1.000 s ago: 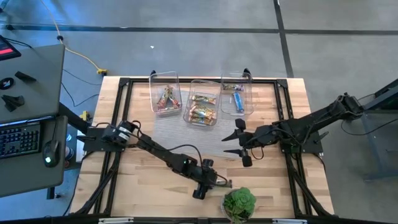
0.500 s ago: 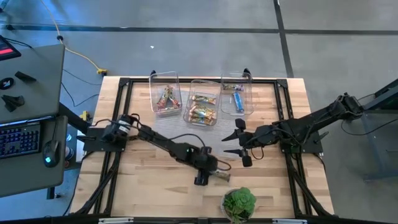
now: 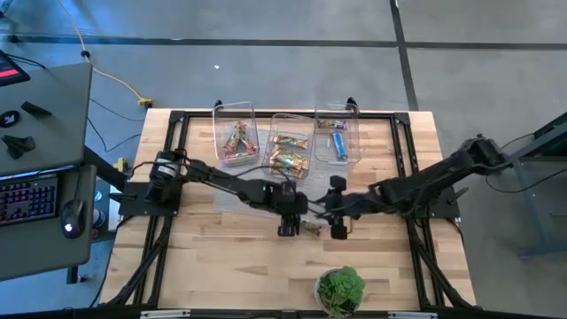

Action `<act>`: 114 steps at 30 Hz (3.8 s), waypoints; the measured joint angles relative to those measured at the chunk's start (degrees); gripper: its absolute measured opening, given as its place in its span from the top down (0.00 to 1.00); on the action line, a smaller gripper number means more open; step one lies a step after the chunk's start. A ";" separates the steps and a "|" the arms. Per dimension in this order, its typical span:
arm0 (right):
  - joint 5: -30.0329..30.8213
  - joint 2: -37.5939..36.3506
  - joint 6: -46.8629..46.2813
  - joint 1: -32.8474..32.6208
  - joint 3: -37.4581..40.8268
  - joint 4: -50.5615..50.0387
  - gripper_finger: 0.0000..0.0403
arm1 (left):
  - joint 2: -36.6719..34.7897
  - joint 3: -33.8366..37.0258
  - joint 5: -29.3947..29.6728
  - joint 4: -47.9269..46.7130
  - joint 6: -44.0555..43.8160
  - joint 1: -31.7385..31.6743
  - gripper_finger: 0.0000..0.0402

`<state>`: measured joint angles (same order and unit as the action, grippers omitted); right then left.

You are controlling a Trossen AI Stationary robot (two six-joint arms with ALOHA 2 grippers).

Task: Pick and place Granola Bars by type
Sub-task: Put the blue granola bar into the right transparent bin, then return to Home Position

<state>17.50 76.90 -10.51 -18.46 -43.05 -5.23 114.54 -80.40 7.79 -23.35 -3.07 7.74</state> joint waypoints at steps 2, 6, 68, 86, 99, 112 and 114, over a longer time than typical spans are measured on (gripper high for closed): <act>-0.03 4.15 -0.19 -0.02 0.00 0.91 0.53 | 0.13 0.08 -1.41 -0.65 -0.19 -0.99 0.48; -3.56 11.10 -4.48 0.37 0.04 3.65 0.53 | -0.02 0.07 -1.86 -1.75 -1.67 -2.47 0.48; 0.60 -13.20 15.36 37.14 0.07 -23.06 0.81 | -32.11 -16.95 14.42 -29.50 -8.63 -3.62 0.48; -0.13 -3.97 18.18 44.02 -13.36 -32.58 0.55 | -37.57 -20.37 14.29 -44.78 -10.89 -3.62 0.48; -11.80 -36.53 15.63 32.41 -12.01 -33.10 0.69 | -73.90 5.29 8.45 -37.84 -11.32 2.40 0.49; -21.64 -75.07 14.24 30.60 22.56 -5.15 0.73 | -109.72 48.26 4.88 -7.71 -3.06 4.30 0.49; -22.16 -76.72 12.54 30.61 23.79 -2.82 0.73 | -113.75 51.07 3.99 -5.21 -1.78 4.32 0.49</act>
<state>-4.66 0.18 2.03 12.15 -19.26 -8.05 0.79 -29.33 11.78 -28.56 -4.85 12.05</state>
